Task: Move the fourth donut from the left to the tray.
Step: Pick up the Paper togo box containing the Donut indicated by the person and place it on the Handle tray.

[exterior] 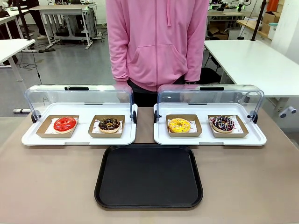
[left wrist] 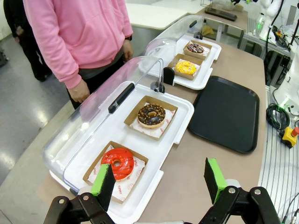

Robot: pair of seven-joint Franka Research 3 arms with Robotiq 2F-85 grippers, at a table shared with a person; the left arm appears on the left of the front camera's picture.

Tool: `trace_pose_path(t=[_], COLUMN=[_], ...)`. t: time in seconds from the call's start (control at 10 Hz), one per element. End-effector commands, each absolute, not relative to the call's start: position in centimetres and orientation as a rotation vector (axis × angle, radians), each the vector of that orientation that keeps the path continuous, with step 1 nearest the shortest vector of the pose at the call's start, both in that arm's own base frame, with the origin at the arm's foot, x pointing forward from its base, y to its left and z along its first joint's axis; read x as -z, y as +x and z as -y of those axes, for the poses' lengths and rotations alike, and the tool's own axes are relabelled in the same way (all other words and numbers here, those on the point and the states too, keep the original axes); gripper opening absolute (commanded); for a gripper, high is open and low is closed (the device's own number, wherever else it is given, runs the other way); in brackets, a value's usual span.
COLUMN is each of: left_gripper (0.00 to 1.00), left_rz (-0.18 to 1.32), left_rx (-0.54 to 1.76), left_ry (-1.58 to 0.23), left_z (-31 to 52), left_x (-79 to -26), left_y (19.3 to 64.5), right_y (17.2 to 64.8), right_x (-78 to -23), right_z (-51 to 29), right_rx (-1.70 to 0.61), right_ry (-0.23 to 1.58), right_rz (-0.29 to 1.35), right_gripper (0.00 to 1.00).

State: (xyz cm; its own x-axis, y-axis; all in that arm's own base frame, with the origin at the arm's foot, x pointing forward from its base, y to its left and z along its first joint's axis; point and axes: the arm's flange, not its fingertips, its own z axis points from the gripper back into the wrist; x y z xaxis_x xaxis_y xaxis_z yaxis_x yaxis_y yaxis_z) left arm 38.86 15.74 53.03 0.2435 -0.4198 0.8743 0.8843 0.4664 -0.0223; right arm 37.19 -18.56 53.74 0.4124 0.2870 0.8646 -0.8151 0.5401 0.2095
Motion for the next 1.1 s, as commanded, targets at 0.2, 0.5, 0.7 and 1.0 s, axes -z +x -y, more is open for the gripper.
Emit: trace_pose_path(t=[0.2, 0.5, 0.7, 1.0], left_gripper=[1.00, 1.00, 1.00, 1.00], left_rz=[0.959, 0.959, 0.959, 0.959], left_rx=[0.967, 0.967, 0.967, 0.967], left_ry=[-0.603, -0.603, -0.603, -0.603], left_z=[-15.69, -15.69, -15.69, -15.69], left_x=[-53.20, -53.20, -53.20, -53.20], left_y=[38.99, 38.99, 38.99, 38.99], right_y=[37.59, 37.59, 37.59, 37.59], right_x=[-53.95, -53.95, -53.95, -53.95], right_z=[18.57, 18.57, 18.57, 18.57], right_rx=[-0.782, -0.782, -0.782, -0.782], right_ry=[0.703, 0.703, 0.703, 0.703], right_rz=[0.921, 0.921, 0.921, 0.921], right_gripper=[1.00, 1.00, 1.00, 1.00])
